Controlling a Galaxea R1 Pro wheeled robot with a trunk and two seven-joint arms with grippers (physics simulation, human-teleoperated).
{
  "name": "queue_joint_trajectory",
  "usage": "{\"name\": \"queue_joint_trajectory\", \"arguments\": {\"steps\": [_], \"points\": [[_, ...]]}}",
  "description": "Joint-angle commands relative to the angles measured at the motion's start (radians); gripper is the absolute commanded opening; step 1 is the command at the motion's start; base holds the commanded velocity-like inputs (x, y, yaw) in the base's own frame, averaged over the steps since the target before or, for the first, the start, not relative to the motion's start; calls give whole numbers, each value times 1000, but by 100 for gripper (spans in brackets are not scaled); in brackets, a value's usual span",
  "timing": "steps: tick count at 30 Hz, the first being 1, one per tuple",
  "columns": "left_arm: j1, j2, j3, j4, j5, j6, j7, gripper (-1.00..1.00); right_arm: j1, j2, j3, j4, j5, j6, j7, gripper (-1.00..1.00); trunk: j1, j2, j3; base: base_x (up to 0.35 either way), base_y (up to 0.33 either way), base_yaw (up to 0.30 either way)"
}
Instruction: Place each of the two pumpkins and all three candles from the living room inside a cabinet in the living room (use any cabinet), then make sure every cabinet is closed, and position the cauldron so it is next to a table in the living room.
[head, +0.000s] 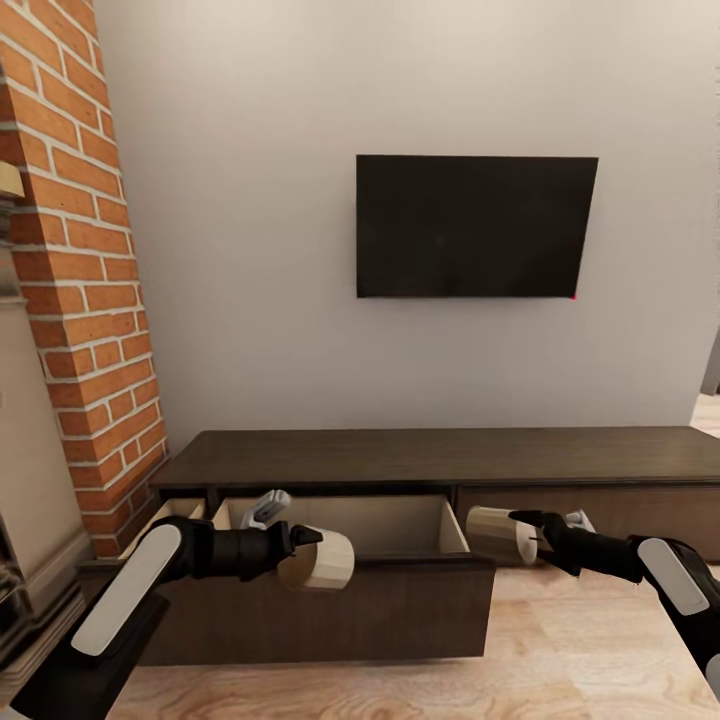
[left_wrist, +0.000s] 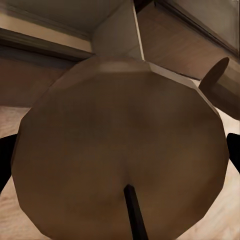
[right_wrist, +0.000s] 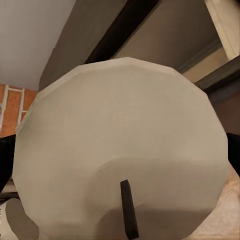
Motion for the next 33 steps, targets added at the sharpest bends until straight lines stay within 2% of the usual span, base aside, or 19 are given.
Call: {"name": "queue_joint_trajectory", "arguments": {"steps": [1, 14, 19, 21, 27, 29, 33], "points": [[-1, 1, -1, -1, 10, 0, 10, -100, -1, 0, -3, 0, 11, 4, 11, -100, -1, 0, 3, 0, 0, 0], [-1, 0, -1, -1, 11, 0, 10, -100, -1, -1, 0, -4, 16, 4, 14, -100, -6, 3, 53, 0, 0, 0], [-1, 0, -1, -1, 12, 0, 10, -100, -1, 0, 3, -13, 43, 3, -6, -100, -9, 4, 72, 0, 0, 0], [-1, 0, -2, -2, 12, 0, 10, -100, -2, 1, 3, -18, 64, 3, -39, -100, -10, 4, 80, 0, 0, 0], [-2, -4, -6, -9, 3, -1, 14, -100, -2, 6, 5, -61, 76, 4, -123, -100, -12, 6, 103, 0, 0, 0], [-2, -4, -11, -22, 1, -1, 16, -100, -2, 6, 6, -97, 76, 5, -165, -100, -13, 6, 111, 0, 0, 0], [-2, -5, -19, -36, -6, -2, 18, -100, -2, 14, 9, -247, 75, 15, -268, -100, -15, 7, 126, 0, 0, 0]]}}
